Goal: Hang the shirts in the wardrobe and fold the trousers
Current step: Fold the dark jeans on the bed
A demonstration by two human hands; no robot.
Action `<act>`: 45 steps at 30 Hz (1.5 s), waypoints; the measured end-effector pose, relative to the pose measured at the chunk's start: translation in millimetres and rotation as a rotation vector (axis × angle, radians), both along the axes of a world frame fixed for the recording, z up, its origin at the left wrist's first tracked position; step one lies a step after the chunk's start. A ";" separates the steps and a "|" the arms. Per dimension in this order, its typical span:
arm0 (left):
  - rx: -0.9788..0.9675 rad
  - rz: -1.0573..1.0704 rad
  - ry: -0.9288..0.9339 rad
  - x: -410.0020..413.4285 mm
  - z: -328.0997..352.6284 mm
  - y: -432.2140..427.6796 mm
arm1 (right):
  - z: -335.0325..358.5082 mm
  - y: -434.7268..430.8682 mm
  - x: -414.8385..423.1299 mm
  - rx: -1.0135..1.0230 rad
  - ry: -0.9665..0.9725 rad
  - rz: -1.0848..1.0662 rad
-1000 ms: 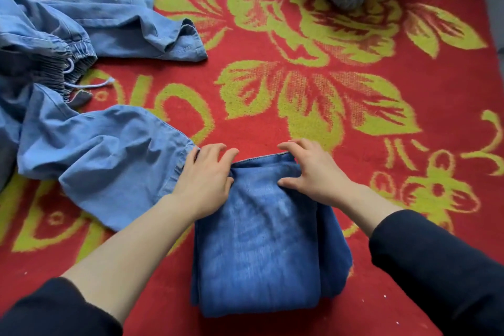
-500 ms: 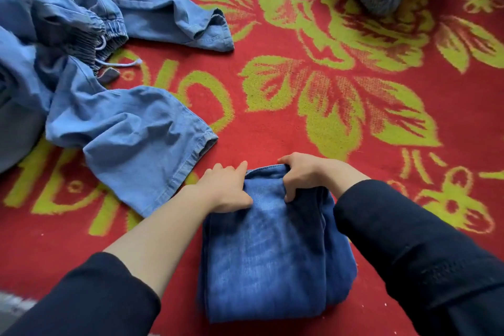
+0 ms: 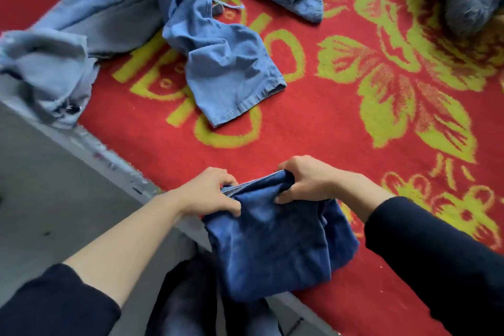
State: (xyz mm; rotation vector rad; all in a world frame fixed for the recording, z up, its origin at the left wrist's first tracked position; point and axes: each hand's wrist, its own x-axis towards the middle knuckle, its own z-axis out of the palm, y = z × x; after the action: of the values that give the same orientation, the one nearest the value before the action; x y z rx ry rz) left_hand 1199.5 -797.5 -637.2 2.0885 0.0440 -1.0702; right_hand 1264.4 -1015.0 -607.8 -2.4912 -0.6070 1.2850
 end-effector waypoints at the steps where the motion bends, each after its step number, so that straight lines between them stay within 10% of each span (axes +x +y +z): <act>1: -0.029 0.056 0.035 -13.6 5.2 14.2 | 6.9 17.6 -3.6 0.001 -0.020 0.057; 29: 0.480 0.926 -0.124 -591.0 33.5 597.6 | -9.3 750.0 -446.3 0.376 -0.280 1.129; 45: 0.768 0.934 -0.155 -686.1 -38.1 848.6 | -72.7 1036.2 -543.2 0.451 -0.486 1.305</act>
State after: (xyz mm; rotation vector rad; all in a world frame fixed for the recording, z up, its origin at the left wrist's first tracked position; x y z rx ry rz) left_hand 513.3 51.1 -675.3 2.3263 1.3852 -0.3035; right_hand 721.3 21.2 -680.5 -1.8790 -2.5354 0.5686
